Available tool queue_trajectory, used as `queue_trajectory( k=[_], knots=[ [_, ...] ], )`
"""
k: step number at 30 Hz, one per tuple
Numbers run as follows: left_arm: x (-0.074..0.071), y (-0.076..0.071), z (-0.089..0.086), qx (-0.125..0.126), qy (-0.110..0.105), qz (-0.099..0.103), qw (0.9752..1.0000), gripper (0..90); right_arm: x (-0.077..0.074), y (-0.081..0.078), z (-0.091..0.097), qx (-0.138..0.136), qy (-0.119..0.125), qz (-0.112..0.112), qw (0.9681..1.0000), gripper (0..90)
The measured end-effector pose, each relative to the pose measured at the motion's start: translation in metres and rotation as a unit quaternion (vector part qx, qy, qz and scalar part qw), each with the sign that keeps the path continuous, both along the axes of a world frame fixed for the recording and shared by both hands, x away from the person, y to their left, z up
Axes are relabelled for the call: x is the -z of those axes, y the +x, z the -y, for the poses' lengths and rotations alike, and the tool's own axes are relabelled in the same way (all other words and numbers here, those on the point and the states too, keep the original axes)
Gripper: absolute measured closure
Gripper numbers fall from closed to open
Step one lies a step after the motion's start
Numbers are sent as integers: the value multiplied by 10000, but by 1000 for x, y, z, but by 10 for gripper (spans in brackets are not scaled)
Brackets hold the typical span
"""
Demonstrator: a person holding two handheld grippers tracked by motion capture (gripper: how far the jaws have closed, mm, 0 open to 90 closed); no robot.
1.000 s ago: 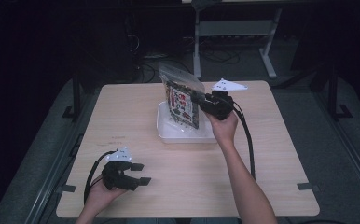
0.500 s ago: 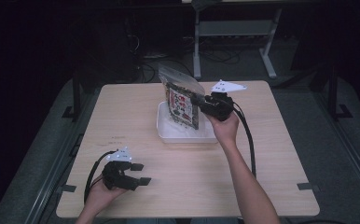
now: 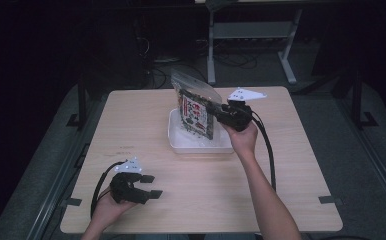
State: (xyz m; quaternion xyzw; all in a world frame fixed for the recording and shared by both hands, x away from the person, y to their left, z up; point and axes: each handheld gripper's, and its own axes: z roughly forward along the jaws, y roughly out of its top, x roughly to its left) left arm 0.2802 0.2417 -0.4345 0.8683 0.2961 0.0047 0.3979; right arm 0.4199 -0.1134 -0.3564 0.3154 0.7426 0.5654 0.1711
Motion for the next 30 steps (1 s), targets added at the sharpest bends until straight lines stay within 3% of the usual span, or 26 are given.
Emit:
queue_trajectory(
  k=[11, 16, 30],
  knots=[
    [0, 0, 0, 4, -7, -9, 10000, 323, 0, 3, 6, 13, 56, -125, 9999, 735],
    [0, 1, 1, 15, 3, -6, 10000, 323, 4, 5, 7, -5, -63, -398, 9992, 608],
    [0, 1, 1, -14, 58, 25, 10000, 321, 0, 1, 17, -134, -12, -703, 9974, 470]
  ],
)
